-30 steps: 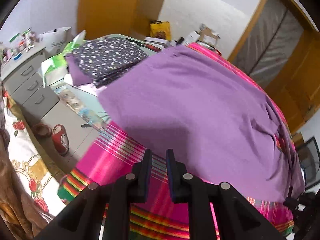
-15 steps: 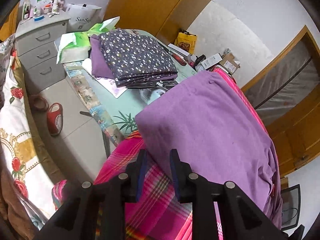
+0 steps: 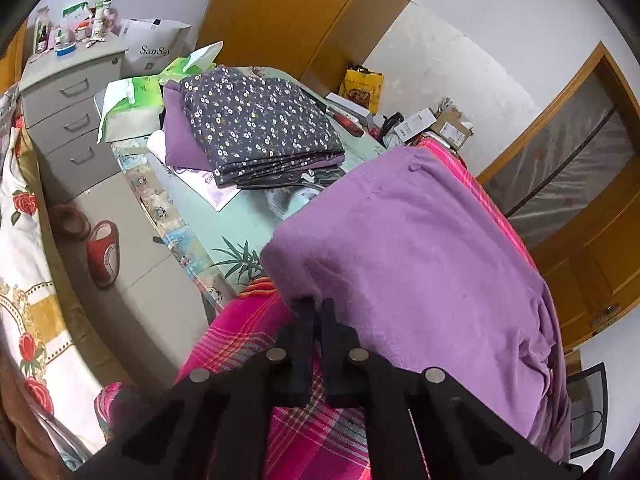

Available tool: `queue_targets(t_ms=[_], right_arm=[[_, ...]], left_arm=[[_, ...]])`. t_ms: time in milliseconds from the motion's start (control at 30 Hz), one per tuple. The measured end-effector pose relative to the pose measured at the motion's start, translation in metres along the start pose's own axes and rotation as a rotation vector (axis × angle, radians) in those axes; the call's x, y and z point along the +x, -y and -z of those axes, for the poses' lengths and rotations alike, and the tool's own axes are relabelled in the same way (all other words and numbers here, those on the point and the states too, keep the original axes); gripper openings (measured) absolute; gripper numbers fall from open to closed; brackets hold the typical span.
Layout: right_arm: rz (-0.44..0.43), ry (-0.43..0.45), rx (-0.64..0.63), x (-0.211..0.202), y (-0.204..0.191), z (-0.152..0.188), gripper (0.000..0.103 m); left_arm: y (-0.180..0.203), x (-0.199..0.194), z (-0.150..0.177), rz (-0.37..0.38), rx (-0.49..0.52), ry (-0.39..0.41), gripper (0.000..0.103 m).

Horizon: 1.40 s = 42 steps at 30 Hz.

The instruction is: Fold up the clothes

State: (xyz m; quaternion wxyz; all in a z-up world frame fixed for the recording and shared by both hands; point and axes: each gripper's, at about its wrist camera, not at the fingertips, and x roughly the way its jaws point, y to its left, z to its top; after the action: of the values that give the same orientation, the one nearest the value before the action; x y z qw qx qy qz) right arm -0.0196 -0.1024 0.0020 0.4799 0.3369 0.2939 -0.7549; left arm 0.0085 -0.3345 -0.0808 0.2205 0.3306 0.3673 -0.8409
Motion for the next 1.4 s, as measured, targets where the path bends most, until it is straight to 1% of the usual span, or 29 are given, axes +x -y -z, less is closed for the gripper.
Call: queue_targets(t_ms=[33,67,200,267,400,500,600,733,867,900,933,967,1000,1033,1067,1100,1167,1233,1300,1400], right_arm=[[0.003,-0.001,-0.002,0.001,0.0,-0.001,0.005],[0.013,-0.001,-0.01,0.003,-0.001,-0.002,0.003],[0.021,-0.015,-0.031,0.002,-0.002,-0.007,0.002],[0.003,-0.006,-0.034,-0.007,-0.003,-0.008,0.002],[-0.031,0.016,-0.042,-0.029,-0.006,-0.009,0.002],[-0.062,0.016,-0.032,-0.035,-0.007,-0.006,0.002],[-0.093,-0.008,-0.023,-0.027,-0.008,-0.001,0.002],[-0.119,-0.043,-0.011,-0.013,-0.011,0.003,0.002],[-0.135,-0.057,0.04,-0.009,-0.005,0.006,0.004],[-0.127,-0.057,0.053,-0.01,-0.004,0.006,0.005],[-0.117,-0.047,0.064,-0.013,-0.001,0.006,0.007],[-0.105,-0.022,0.087,-0.02,0.004,0.006,0.01],[-0.092,0.005,0.112,-0.027,0.01,0.006,0.018],[-0.067,0.034,0.143,-0.036,0.015,0.007,0.023],[-0.028,0.068,0.181,-0.044,0.022,0.008,0.03],[0.017,0.102,0.223,-0.053,0.03,0.01,0.03],[0.125,0.145,0.311,-0.067,0.047,0.016,0.031],[0.22,0.143,0.362,-0.071,0.059,0.023,0.031],[0.305,0.118,0.407,-0.071,0.071,0.029,0.031],[0.366,0.074,0.425,-0.066,0.075,0.035,0.032]], left_arm=[[-0.001,-0.002,0.0,0.001,-0.001,0.005,0.002],[-0.001,-0.005,-0.001,0.002,-0.001,0.016,0.002],[0.002,-0.023,-0.004,0.015,0.005,0.044,0.002],[0.004,-0.035,-0.006,0.013,0.019,0.056,0.002],[0.007,-0.05,-0.004,-0.016,0.065,0.06,0.002],[0.005,-0.048,0.003,-0.054,0.091,0.042,0.002],[-0.005,-0.033,0.01,-0.088,0.076,-0.01,0.002],[-0.014,-0.02,0.016,-0.098,0.071,-0.05,0.002],[-0.013,-0.022,0.016,-0.096,0.098,-0.068,0.003],[-0.014,-0.023,0.016,-0.093,0.098,-0.072,0.004],[-0.014,-0.025,0.016,-0.089,0.097,-0.076,0.005],[-0.015,-0.028,0.016,-0.101,0.095,-0.068,0.005],[-0.016,-0.032,0.015,-0.113,0.092,-0.061,0.005],[-0.017,-0.036,0.015,-0.125,0.089,-0.053,0.005],[-0.018,-0.039,0.015,-0.137,0.086,-0.045,0.005],[-0.017,-0.045,0.014,-0.167,0.086,-0.02,0.005],[-0.012,-0.054,0.013,-0.182,0.088,0.022,0.005],[0.0,-0.059,0.013,-0.159,0.103,0.044,0.005],[0.022,-0.062,0.017,-0.108,0.157,0.057,0.005],[0.063,-0.055,0.028,-0.028,0.262,0.039,0.005]])
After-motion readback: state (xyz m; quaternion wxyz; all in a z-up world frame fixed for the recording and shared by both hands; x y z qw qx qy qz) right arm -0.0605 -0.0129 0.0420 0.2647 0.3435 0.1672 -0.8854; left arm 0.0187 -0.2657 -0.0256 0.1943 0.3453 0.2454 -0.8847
